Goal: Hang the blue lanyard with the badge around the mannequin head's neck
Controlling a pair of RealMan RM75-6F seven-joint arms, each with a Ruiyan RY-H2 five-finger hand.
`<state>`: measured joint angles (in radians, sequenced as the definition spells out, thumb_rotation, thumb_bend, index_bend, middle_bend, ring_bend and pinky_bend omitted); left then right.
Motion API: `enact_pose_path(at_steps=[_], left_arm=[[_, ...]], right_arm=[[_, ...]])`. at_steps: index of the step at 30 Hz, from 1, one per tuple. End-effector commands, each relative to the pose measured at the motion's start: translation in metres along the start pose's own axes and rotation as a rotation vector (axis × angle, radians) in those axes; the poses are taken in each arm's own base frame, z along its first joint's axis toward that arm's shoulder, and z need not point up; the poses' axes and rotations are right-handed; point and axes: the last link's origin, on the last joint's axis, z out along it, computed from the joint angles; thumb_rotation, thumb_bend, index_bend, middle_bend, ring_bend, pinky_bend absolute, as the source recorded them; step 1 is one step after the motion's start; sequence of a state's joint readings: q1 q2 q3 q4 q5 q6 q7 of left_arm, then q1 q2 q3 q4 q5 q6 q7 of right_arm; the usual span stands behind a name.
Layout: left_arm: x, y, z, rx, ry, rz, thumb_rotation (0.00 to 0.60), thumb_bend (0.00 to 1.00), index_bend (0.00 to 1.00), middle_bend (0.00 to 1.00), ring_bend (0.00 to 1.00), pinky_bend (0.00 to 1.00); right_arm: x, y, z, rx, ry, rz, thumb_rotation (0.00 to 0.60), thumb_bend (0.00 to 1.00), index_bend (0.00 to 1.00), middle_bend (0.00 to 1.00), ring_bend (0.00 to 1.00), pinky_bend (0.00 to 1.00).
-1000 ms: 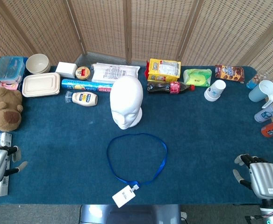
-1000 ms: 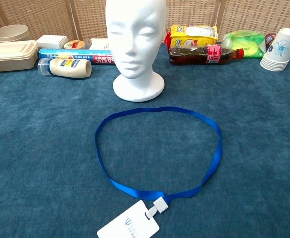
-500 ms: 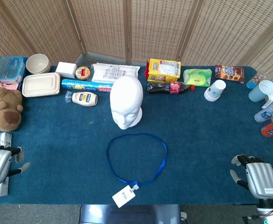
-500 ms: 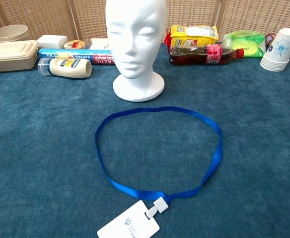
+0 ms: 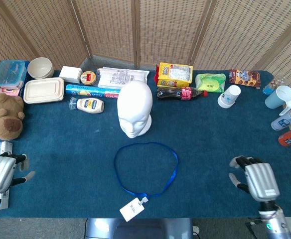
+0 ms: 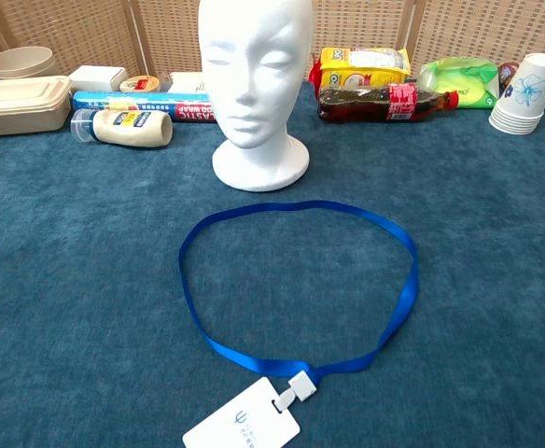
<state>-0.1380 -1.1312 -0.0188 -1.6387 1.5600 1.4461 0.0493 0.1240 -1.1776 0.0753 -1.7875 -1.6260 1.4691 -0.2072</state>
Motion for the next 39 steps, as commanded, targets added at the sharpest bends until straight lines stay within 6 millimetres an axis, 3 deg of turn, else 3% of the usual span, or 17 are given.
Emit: enact_pose_path(at_steps=[1,5,9,15,28,39], left_arm=[[-0.001,0.002,0.003,-0.002,-0.002,-0.001,0.600,0.18,0.67,0.69,0.67,0.51],[0.000,0.004,0.007,-0.008,-0.001,0.000,0.600,0.18,0.67,0.69,0.67,0.51],[-0.001,0.007,0.013,-0.016,-0.014,0.006,0.600,0.18,0.67,0.69,0.67,0.51],[0.000,0.014,0.025,-0.039,-0.020,0.023,0.599,0.18,0.67,0.69,0.67,0.51],[0.009,0.026,0.050,-0.092,-0.009,0.042,0.600,0.18,0.67,0.69,0.67,0.51],[0.010,0.030,0.058,-0.101,-0.019,0.037,0.600,0.18,0.67,0.69,0.67,0.51]], right_arm=[[-0.005,-0.021,0.022,0.047,-0.015,0.024,0.600,0.32,0.48,0.54,0.64,0.62],[-0.014,-0.037,0.046,0.071,-0.026,-0.016,0.600,0.31,0.47,0.68,0.85,0.87],[-0.029,-0.059,0.069,0.079,-0.062,-0.031,0.600,0.30,0.46,0.85,1.00,0.99],[-0.046,-0.085,0.091,0.089,-0.129,-0.009,0.600,0.29,0.46,1.00,1.00,1.00],[-0.076,-0.126,0.112,0.096,-0.255,0.013,0.600,0.33,0.49,1.00,1.00,1.00],[-0.102,-0.136,0.122,0.053,-0.321,-0.007,0.600,0.38,0.50,1.00,1.00,1.00]])
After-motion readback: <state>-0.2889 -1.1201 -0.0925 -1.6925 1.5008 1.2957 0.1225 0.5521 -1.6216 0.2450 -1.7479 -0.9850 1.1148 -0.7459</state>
